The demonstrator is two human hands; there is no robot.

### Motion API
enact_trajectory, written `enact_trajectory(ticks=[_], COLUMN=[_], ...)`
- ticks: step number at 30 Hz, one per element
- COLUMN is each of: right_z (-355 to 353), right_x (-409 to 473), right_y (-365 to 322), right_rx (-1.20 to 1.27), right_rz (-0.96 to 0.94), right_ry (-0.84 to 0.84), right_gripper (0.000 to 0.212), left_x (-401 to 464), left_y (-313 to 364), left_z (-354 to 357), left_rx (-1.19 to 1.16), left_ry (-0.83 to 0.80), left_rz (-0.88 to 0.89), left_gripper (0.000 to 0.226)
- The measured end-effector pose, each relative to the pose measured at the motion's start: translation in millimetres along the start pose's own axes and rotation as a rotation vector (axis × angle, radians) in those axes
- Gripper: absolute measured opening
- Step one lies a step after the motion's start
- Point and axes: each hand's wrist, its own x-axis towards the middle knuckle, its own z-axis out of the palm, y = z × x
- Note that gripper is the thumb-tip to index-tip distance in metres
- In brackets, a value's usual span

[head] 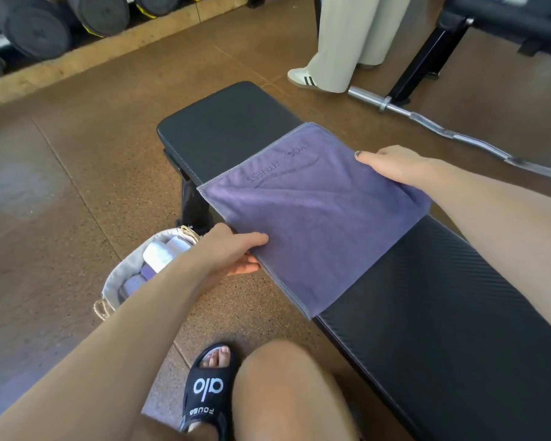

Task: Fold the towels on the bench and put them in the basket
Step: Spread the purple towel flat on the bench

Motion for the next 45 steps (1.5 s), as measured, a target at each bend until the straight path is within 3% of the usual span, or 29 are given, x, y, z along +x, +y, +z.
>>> enact_trajectory(ticks=[5, 9, 13, 17, 23, 29, 32, 35, 37, 41, 45], right_z=[-7.9, -8.0, -6.7, -9.8, -24.5, -34.1, -27.2, -10.0, 4.3, 21.1, 19.8], right_x=[-33.7, -53.2, -71.7, -98.3, -132.8, -141.1, -131.0, -112.3, -98.1, -67.3, -43.3], right_y=[38.6, 64.7, 86.3, 111.7, 149.9, 155.5, 133.8, 105.6, 84.7, 51.6, 27.8], right_rx=[-0.04, 0.227, 0.416, 0.284, 0.047, -0.048, -0.029, 0.061, 0.096, 0.13, 0.21], right_rz=[0.008, -0.028, -0.028, -0.021, 0.021, 0.006, -0.053, -0.137, -0.184, -0.22, -0.178], right_ry=[0.088, 0.204, 0.307, 0.295, 0.131, 0.068, 0.152, 0.169, 0.178, 0.258, 0.299], right_gripper=[0.042, 0.013, 0.014, 0.019, 0.017, 0.026, 0.043, 0.051, 0.05, 0.046, 0.045], left_x=[-36.4, -66.5, -88.0, -111.1, -140.8, -152.8, -133.2, -101.4, -79.2, -36.7, -10.8], left_y=[-24.0, -41.1, -52.1, -61.4, -77.1, -64.9, -34.8, -3.3, 13.1, 27.6, 18.6], left_z=[36.5, 64.7, 83.6, 92.4, 114.0, 115.4, 91.7, 64.5, 51.7, 38.8, 30.9], left_rx=[-0.028, -0.067, -0.11, -0.088, 0.047, 0.395, 0.592, 0.812, 0.85, 0.884, 0.922], left_ry=[-0.059, -0.123, -0.098, -0.133, -0.168, -0.28, -0.141, 0.174, 0.282, 0.314, 0.324], left_rz=[-0.059, -0.097, -0.115, -0.177, -0.218, -0.207, 0.016, 0.348, 0.463, 0.493, 0.447], left_gripper=[0.044, 0.027, 0.042, 0.048, 0.05, 0.029, 0.014, 0.022, 0.028, 0.047, 0.036])
